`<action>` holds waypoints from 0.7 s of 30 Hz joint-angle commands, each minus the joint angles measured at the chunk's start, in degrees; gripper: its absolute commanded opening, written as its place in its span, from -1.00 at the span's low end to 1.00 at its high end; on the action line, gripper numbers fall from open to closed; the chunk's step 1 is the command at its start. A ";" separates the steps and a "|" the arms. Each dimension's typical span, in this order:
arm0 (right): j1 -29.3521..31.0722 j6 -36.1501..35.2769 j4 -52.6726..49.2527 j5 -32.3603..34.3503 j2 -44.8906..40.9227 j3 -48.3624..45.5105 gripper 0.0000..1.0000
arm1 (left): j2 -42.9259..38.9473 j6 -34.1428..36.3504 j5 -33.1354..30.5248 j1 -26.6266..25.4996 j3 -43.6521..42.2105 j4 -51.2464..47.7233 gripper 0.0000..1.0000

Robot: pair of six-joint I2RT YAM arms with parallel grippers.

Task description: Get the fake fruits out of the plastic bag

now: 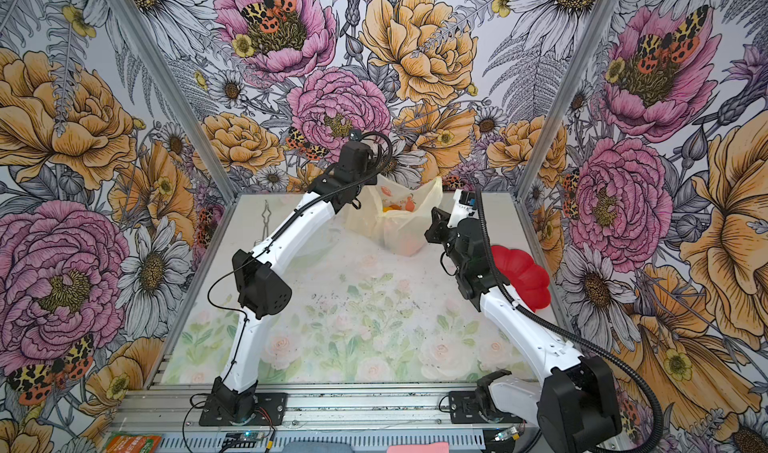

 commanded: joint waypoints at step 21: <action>25.68 -8.17 -6.73 7.97 -7.81 2.24 -1.00 | -18.48 -8.44 27.65 12.42 -22.09 4.76 -1.00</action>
